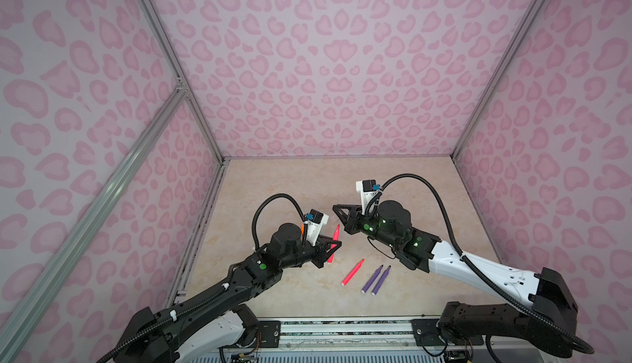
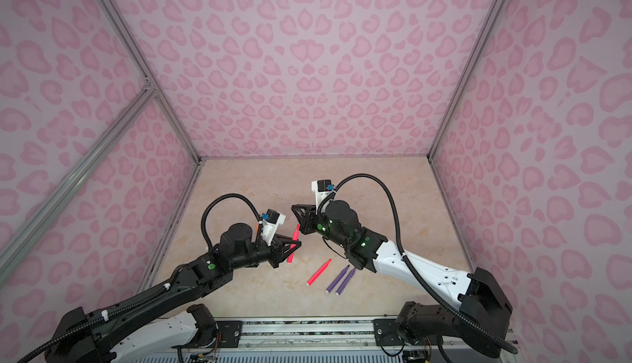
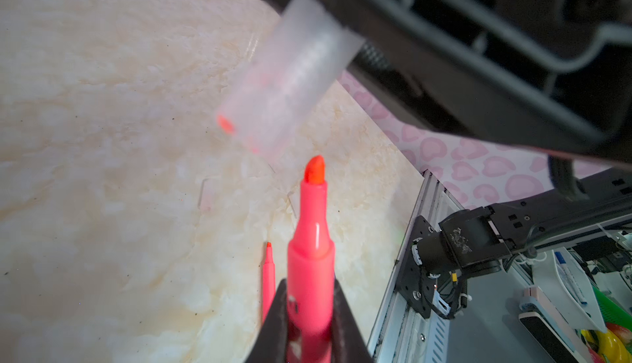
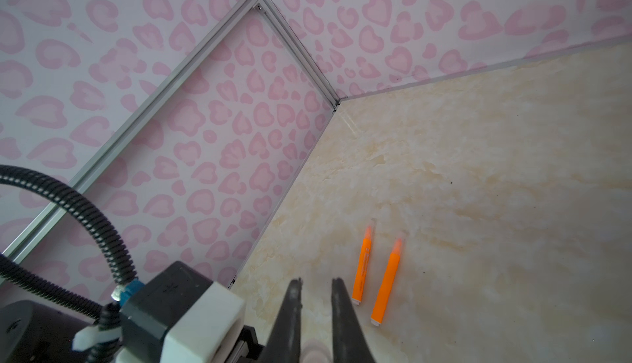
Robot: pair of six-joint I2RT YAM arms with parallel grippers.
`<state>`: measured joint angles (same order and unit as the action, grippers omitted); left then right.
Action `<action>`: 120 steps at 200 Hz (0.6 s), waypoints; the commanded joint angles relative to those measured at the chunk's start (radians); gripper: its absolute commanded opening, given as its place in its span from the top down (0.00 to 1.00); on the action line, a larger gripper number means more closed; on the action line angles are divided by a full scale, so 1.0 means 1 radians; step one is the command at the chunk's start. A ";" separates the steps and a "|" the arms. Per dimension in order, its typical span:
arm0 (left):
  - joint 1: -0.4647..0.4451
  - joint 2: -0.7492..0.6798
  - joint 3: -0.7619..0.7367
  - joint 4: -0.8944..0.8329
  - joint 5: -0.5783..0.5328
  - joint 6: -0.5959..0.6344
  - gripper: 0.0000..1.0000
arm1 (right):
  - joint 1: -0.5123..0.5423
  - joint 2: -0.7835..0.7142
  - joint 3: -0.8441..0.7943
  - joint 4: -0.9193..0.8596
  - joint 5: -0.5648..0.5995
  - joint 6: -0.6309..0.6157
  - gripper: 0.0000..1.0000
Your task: Insert the pens into the pen caps
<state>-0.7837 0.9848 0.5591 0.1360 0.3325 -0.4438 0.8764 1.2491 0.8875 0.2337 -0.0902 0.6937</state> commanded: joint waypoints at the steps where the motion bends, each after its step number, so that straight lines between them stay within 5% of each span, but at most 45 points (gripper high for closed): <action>1: 0.000 -0.008 0.004 0.034 -0.010 0.010 0.97 | -0.005 -0.018 -0.014 -0.016 0.010 -0.017 1.00; 120: 0.001 -0.022 -0.002 0.032 -0.023 0.013 0.97 | -0.013 -0.062 -0.041 -0.062 -0.037 -0.034 1.00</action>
<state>-0.7837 0.9665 0.5583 0.1360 0.3138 -0.4438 0.8619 1.1908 0.8543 0.1673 -0.1070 0.6701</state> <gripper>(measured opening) 0.173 0.135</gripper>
